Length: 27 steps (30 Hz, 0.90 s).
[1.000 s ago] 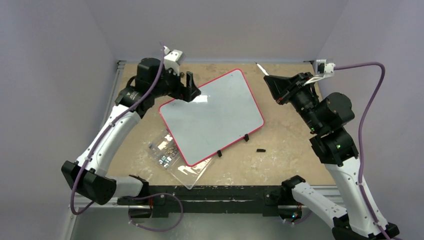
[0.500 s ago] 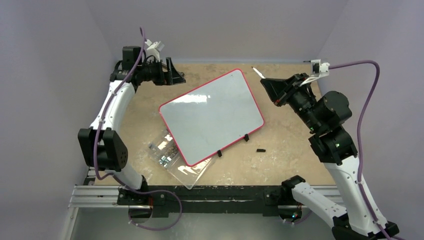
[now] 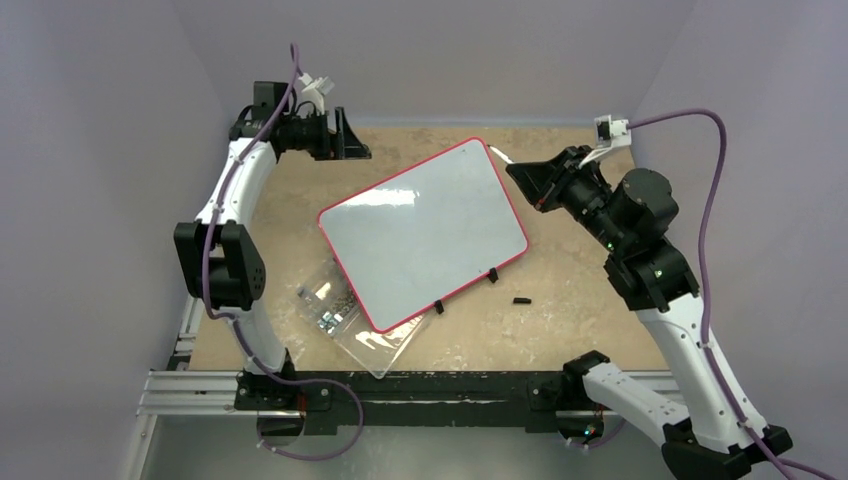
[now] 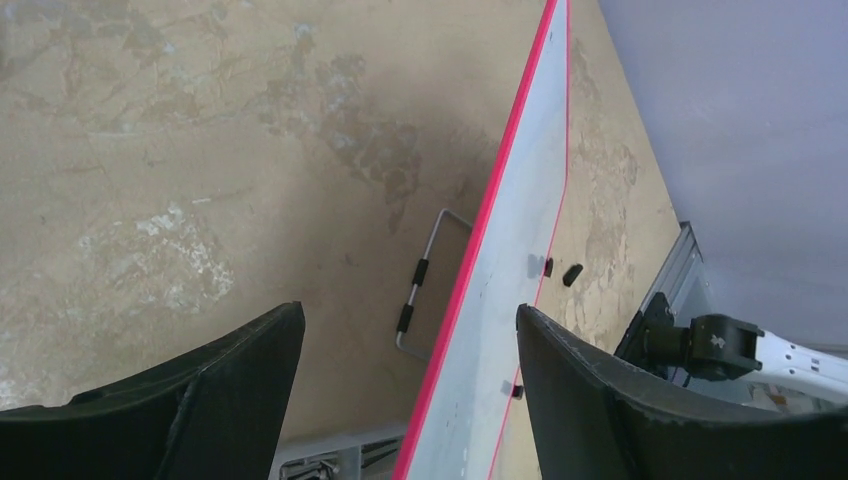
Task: Write a sentence on the whiteboard
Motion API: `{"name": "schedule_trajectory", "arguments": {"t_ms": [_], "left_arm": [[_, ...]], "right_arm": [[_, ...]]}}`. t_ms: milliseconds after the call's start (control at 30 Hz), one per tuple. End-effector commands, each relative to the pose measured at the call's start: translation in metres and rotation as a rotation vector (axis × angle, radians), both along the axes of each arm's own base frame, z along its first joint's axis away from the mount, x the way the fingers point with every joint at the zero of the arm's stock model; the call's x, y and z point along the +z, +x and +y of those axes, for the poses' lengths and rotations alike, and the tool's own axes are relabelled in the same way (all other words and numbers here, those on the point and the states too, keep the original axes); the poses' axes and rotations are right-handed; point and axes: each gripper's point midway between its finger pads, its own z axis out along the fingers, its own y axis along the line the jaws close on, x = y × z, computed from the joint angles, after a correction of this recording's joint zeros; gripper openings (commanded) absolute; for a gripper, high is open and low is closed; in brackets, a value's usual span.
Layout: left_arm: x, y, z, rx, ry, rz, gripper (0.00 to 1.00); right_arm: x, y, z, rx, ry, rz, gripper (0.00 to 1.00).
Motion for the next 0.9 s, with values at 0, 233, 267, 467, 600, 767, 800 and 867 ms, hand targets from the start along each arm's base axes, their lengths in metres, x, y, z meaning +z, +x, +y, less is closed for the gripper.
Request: {"name": "schedule_trajectory", "arguments": {"t_ms": [0, 233, 267, 467, 600, 767, 800, 867], "left_arm": [[-0.007, -0.007, -0.007, -0.104, -0.053, 0.036, 0.76], [-0.029, -0.019, -0.026, -0.174, -0.045, 0.108, 0.73], [-0.031, -0.021, -0.030, -0.182, -0.038, 0.114, 0.72], [-0.043, -0.025, -0.040, -0.212, -0.015, 0.143, 0.64], [-0.050, -0.034, -0.044, -0.238, -0.018, 0.180, 0.54], [-0.054, -0.047, -0.051, -0.291, -0.022, 0.199, 0.46], [-0.055, -0.048, -0.052, -0.299, -0.025, 0.204, 0.45], [-0.057, -0.050, -0.053, -0.307, -0.034, 0.216, 0.42]], "right_arm": [[0.006, 0.000, 0.007, 0.037, 0.015, -0.011, 0.00], [-0.001, 0.005, 0.016, 0.071, 0.024, 0.015, 0.00], [0.000, 0.005, 0.018, 0.080, 0.029, 0.018, 0.00], [-0.004, 0.005, 0.021, 0.098, 0.027, 0.032, 0.00], [-0.004, 0.004, 0.021, 0.101, 0.025, 0.037, 0.00], [-0.007, 0.004, 0.022, 0.107, 0.021, 0.042, 0.00], [-0.008, 0.004, 0.022, 0.108, 0.020, 0.044, 0.00], [-0.009, 0.004, 0.023, 0.111, 0.019, 0.046, 0.00]]}}
